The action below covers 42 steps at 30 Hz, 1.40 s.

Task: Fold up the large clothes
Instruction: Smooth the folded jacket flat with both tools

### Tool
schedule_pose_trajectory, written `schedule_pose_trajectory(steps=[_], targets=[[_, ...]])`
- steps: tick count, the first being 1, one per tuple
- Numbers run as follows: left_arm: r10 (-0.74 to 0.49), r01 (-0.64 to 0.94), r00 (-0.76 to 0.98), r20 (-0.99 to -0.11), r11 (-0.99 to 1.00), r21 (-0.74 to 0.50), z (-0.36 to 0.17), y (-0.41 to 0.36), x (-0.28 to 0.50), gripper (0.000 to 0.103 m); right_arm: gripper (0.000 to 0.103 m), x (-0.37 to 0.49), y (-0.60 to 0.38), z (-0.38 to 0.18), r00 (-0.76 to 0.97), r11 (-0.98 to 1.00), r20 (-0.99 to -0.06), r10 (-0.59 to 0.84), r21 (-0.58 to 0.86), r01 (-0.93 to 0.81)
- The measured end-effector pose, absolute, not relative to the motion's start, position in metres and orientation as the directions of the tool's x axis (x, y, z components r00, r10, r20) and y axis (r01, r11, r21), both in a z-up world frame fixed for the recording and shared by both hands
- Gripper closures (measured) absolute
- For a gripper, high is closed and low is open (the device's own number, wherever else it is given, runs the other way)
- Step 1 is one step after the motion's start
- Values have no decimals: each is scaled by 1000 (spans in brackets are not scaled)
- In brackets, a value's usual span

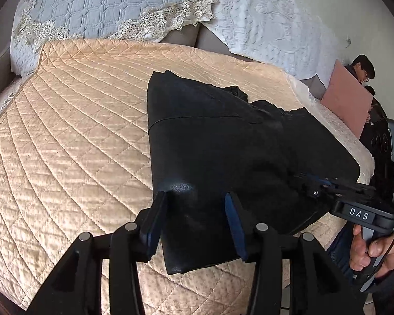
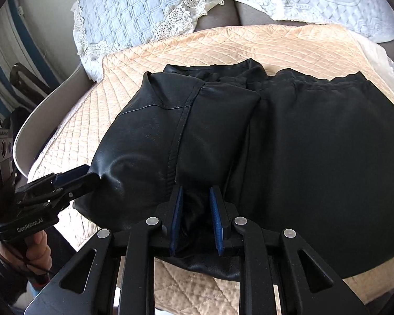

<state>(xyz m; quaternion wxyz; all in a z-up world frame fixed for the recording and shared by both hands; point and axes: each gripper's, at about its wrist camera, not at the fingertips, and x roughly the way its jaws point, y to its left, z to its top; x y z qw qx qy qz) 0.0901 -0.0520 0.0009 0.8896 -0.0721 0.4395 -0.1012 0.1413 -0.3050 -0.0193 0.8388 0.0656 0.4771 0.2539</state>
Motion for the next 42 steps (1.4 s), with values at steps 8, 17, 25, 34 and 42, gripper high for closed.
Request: schedule_pose_trajectory(steps=[8,17,25,34,42], targets=[[-238,89,586,-774,969,-231,15,-48,69,55,81,112,-311,14,454,843,-727,515,333,-422],[-186,68,559,-808,981,-179,9,-56,75,55,81,119,-309,-2,423,857,-763,489,331,-395],[-175,82,565,-806,984,-157,13,-62,77,55,79,127,-306,12,449,854,-738,504,346,-388],[-169,82,569,-805,985,-150,12,-65,82,55,79,134,-293,-1,434,849,-750,499,324,-417],[-171,94,573,-801,985,-144,15,-65,87,55,77,146,-299,-10,424,860,-767,482,319,-399]])
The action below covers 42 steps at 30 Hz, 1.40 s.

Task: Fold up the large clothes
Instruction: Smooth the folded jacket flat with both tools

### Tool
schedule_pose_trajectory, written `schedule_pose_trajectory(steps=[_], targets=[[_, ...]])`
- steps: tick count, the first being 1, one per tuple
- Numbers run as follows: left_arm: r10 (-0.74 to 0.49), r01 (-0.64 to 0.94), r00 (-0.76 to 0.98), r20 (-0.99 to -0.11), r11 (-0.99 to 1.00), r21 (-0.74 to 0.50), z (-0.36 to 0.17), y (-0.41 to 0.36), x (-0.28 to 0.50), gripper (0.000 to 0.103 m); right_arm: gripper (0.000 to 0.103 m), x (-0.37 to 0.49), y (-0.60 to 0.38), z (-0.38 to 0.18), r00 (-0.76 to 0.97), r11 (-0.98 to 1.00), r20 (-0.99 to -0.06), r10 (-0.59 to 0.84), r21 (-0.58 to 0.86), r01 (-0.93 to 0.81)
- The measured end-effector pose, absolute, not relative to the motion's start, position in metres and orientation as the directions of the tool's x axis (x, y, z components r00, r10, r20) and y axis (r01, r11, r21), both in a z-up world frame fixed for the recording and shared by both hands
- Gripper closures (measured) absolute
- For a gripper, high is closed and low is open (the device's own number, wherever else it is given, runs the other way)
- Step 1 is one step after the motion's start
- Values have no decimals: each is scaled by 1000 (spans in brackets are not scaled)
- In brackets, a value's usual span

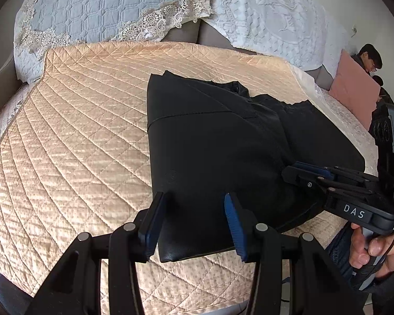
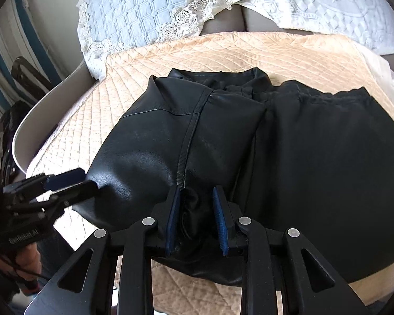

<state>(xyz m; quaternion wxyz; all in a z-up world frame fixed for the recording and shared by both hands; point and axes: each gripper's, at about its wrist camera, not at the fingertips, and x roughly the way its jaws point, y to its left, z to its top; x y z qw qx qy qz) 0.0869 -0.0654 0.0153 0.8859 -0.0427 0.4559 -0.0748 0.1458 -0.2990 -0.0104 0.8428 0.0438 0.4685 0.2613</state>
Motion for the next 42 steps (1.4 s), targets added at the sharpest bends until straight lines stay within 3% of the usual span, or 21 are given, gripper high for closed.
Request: schedule_pose_trajectory(steps=[8,11,14,23,28,37,42], targets=[[-134,23,619,-774,988,-153,23,-40,107,55,77,161,-290,13,443,833,-719,536,366,-416],[-152,33,606,-780,985,-167,13,-42,123,55,77,180,-282,-10,416,850,-758,502,344,-400],[-201,50,569,-797,976,-210,0,-51,131,55,77,193,-295,-23,412,841,-741,530,396,-369],[-227,64,600,-767,969,-237,17,-52,135,56,77,202,-295,0,454,860,-738,499,361,-360],[-187,72,572,-799,981,-178,0,-59,151,55,77,225,-290,-31,405,885,-796,449,334,-325],[-133,90,581,-803,991,-99,19,-61,112,56,77,157,-308,4,435,857,-747,502,360,-369],[-140,98,553,-821,990,-103,5,-65,90,55,75,135,-304,-14,410,865,-780,472,321,-385]])
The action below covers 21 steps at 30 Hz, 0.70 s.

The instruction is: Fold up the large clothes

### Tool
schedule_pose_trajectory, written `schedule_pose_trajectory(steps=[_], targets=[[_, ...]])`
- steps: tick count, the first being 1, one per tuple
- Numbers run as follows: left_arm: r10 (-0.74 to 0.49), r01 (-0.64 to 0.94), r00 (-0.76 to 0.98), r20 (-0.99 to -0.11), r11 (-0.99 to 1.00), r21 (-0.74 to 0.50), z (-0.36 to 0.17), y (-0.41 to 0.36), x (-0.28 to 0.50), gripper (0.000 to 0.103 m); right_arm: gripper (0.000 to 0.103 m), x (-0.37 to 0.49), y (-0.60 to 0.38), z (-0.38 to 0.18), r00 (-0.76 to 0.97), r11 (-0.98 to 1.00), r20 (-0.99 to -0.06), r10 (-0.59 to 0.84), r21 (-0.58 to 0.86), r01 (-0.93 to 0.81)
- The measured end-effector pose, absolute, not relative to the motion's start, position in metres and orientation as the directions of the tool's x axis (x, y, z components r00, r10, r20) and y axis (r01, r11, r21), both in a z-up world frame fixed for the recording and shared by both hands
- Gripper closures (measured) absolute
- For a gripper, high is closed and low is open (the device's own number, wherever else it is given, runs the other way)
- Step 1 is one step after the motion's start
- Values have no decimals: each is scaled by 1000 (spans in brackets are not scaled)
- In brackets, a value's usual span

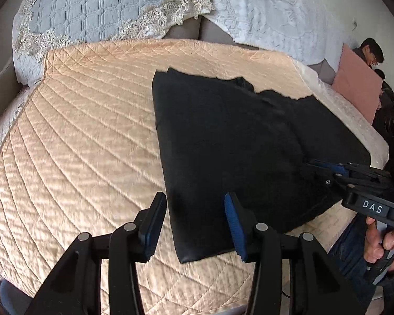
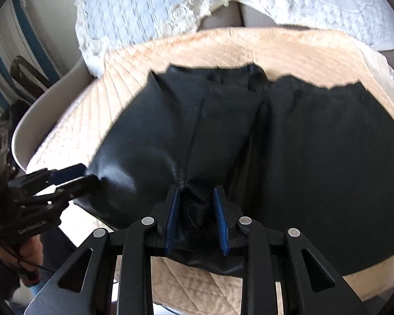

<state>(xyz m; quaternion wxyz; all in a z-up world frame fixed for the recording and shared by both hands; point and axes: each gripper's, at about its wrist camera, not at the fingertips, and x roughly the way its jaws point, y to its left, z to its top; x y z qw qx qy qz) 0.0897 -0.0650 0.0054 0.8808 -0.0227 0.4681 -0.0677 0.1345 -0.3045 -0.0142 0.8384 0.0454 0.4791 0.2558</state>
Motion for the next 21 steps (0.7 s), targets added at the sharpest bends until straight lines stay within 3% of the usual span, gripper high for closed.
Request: schedule_pose_trajectory(steps=[10,12,14,21], targets=[[-103,87,584,-805,994,-65,24,-68,70,55,73,112,-320,19,486,883,-750,449,289,-370],[-110,89,591,-799,994,-71,28,-70,67,55,68,107,-330,23,497,884,-738,457,312,-349],[-108,96,602,-791,993,-63,32,-74,65,55,56,101,-343,26,515,886,-723,459,334,-322],[-131,133,618,-775,989,-61,42,-92,75,55,49,101,-405,15,556,883,-703,443,451,-133]])
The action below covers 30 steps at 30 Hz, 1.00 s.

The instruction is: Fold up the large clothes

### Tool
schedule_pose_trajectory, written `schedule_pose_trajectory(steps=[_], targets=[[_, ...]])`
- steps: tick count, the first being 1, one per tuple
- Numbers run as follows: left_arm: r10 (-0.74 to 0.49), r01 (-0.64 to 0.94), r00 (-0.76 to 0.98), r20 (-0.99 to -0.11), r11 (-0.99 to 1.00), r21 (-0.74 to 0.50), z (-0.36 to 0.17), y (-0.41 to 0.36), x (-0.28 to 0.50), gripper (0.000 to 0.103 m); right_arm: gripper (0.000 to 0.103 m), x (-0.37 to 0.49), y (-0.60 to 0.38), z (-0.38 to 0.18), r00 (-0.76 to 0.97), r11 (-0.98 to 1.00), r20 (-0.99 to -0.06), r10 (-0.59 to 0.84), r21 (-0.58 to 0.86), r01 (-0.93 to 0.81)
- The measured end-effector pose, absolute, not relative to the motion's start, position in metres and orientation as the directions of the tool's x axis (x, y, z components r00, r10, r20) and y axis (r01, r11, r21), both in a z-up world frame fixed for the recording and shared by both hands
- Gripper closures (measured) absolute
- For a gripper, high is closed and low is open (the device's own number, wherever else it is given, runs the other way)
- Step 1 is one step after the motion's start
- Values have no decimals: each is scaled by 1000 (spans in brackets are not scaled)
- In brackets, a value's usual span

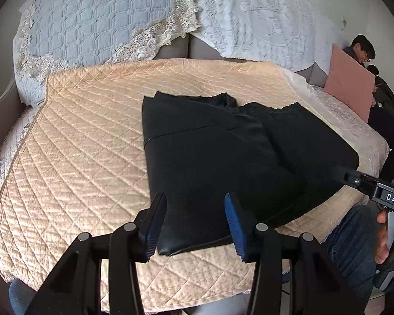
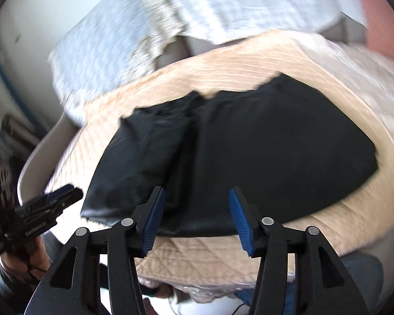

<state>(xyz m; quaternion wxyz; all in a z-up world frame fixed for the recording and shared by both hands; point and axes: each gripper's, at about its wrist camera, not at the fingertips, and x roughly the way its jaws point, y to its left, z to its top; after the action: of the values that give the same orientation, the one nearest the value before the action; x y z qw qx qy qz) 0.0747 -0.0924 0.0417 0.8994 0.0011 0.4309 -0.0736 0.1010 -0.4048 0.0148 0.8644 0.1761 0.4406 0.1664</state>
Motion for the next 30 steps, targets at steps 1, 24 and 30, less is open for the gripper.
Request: schedule_pose_trajectory(steps=[1,24,30], targets=[[-137,139,622,-771,988,-64,43,-96,78,55,47,101,-417,11,564,874,-699,440,477,-91],[-175,170,589,-789,981,-91,-4,-137,136,54,41,139,-544,-55,716,633,-613,333,709,312],[-178,166,595,-784,981,-97,-7,-138,138,54,68,152,-537,-46,673,681,-690,266,629,376]])
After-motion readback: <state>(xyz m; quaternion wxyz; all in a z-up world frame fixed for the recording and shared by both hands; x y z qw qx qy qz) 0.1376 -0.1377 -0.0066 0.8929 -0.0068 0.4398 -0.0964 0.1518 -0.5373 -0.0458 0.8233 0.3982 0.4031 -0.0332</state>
